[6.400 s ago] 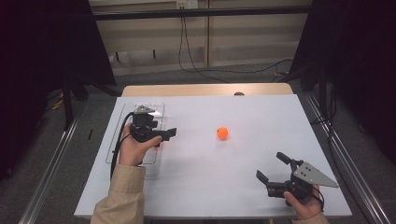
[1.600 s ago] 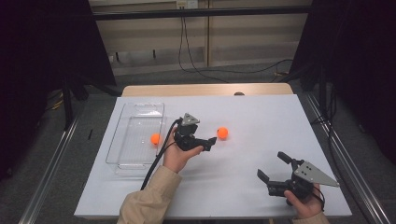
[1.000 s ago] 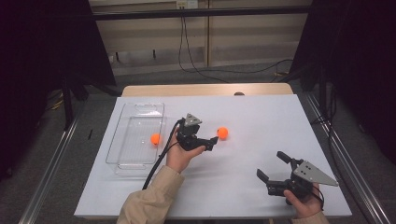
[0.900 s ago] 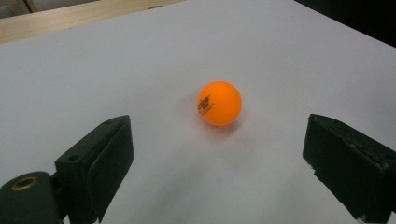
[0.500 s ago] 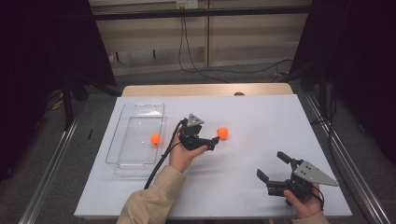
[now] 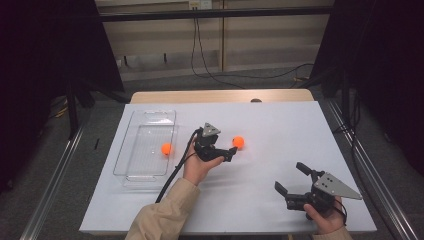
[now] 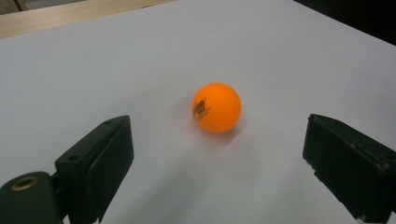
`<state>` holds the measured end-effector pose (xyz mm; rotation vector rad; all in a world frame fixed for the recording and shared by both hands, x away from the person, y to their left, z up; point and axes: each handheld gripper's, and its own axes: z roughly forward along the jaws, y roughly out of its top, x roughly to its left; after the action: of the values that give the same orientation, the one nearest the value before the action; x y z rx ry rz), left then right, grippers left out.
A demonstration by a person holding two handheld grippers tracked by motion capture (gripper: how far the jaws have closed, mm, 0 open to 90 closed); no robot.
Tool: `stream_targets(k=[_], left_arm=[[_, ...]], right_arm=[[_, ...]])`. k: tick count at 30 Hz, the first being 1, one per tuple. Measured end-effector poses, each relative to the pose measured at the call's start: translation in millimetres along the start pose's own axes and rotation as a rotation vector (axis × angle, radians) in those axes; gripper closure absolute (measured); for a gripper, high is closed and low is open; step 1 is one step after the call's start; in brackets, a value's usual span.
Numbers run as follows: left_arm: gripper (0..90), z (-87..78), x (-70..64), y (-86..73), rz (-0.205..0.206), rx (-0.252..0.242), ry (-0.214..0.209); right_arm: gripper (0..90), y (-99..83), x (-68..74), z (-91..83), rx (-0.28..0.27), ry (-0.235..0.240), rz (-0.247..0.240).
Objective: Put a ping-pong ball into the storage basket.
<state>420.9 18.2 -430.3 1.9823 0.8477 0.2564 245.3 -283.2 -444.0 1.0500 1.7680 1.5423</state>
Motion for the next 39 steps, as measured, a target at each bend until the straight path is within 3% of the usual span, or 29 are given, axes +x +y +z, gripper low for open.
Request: stream_targets(k=[39], left_arm=[[8.5,7.6,-0.4,-1.7,0.004,-0.010,-0.001]], right_arm=[[1.2,0.5,0.6,2.5,0.001,0.009,-0.002]])
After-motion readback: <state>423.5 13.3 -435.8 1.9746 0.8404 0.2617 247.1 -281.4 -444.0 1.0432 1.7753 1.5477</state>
